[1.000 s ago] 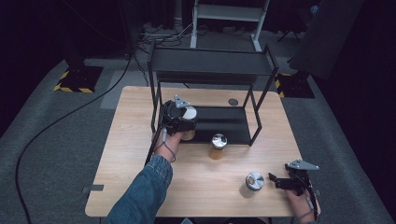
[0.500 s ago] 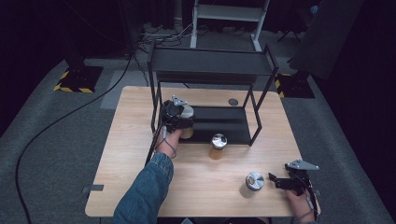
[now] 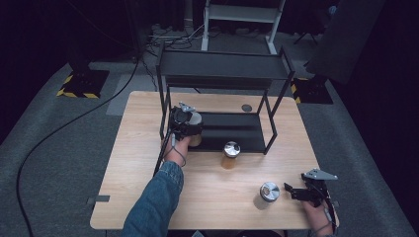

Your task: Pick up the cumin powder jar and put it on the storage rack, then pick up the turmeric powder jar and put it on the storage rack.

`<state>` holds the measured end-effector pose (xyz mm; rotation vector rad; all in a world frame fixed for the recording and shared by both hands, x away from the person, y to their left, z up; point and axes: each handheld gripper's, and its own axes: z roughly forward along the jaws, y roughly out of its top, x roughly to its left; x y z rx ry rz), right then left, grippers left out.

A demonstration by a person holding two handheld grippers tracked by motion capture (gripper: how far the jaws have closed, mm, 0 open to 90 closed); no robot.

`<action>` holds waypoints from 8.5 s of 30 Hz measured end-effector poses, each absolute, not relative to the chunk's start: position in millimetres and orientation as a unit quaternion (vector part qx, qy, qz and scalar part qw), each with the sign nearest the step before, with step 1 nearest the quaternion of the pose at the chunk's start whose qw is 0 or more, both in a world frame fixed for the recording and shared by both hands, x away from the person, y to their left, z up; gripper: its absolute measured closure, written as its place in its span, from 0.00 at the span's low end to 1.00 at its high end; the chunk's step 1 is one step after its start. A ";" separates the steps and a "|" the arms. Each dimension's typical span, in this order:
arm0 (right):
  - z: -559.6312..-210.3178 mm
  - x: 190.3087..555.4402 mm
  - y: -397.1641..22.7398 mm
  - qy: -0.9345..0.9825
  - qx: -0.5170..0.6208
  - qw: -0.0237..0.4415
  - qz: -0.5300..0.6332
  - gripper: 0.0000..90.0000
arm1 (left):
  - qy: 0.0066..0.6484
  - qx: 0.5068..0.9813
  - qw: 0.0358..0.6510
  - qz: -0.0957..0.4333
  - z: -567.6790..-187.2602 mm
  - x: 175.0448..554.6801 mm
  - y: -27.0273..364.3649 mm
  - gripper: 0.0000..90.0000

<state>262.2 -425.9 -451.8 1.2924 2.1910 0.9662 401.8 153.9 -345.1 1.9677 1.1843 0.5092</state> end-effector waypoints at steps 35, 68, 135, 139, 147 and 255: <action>-451.8 262.4 -426.1 0.788 0.464 0.208 0.348 0.12 | 0.442 0.768 0.398 0.238 -336.6 362.0 167.7 0.14; -451.8 262.4 -425.7 0.787 0.465 0.208 0.348 0.12 | 0.403 0.785 0.408 0.233 -362.5 266.9 208.1 0.10; -451.9 261.8 -424.8 0.786 0.467 0.209 0.347 0.12 | 0.487 0.789 0.322 0.190 -447.7 251.6 243.8 0.03; -451.8 262.0 -424.9 0.786 0.467 0.209 0.347 0.12 | 0.487 0.790 0.322 0.190 -447.7 251.7 243.8 0.03; -450.9 262.8 -424.7 0.787 0.467 0.207 0.345 0.12 | 0.488 0.788 0.323 0.190 -448.1 251.3 243.5 0.03; -298.9 298.0 -255.2 0.779 0.437 0.230 0.386 0.09 | 0.493 0.785 0.322 0.192 -448.0 250.9 242.5 0.03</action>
